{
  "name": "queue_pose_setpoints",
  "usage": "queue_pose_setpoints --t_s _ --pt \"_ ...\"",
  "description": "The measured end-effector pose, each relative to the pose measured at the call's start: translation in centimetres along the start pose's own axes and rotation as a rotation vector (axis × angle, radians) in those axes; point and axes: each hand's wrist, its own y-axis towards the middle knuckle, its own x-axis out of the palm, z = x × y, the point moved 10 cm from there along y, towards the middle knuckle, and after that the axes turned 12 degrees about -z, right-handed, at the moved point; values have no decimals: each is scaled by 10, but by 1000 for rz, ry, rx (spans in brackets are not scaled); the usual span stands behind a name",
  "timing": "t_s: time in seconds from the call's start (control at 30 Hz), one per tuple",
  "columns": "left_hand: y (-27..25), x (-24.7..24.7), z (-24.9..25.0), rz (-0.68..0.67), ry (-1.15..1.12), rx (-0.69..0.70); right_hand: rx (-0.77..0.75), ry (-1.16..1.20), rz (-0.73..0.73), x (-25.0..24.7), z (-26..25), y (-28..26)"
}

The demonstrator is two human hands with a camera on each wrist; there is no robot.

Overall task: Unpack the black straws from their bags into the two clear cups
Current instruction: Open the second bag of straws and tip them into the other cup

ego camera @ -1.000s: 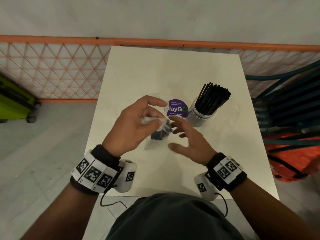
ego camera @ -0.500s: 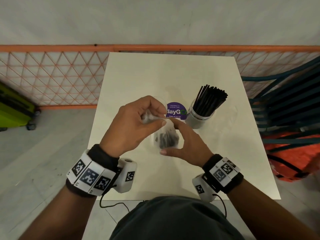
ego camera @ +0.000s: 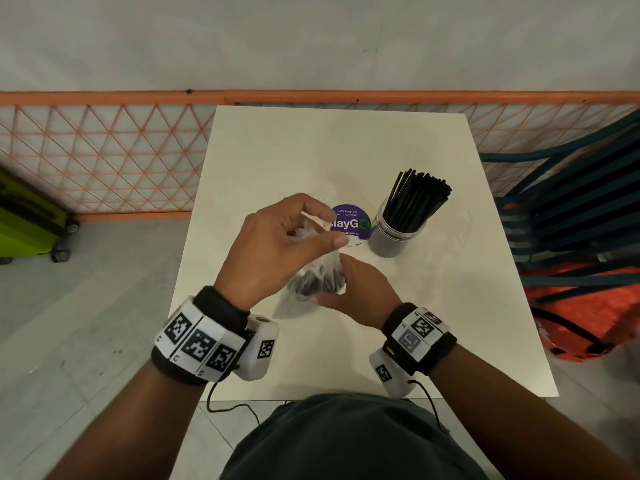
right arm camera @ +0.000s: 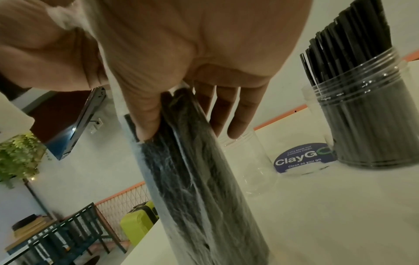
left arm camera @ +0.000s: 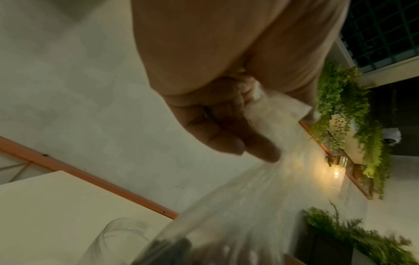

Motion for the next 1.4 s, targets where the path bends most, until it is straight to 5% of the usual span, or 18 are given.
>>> queue_pose_setpoints --t_s 0.17,0.37,0.63,0.77,1.0,1.17,1.4 --pt "-14 -14 -35 38 -60 -33 -2 7 40 -4 4 3" --pt "-36 32 -118 -270 -36 -241 -18 43 87 -13 -3 -2" --pt "-35 27 -151 78 -63 -264 -110 371 4 4 3 -2" --pt "-37 31 -150 86 -93 -183 -98 342 75 -2 18 -3" --pt "-46 59 -184 -41 174 -314 52 80 -15 23 47 0" --pt "-41 60 -166 -53 34 -241 91 20 -24 26 54 3" --pt "-39 50 -184 54 -28 -313 9 107 -16 25 38 3"
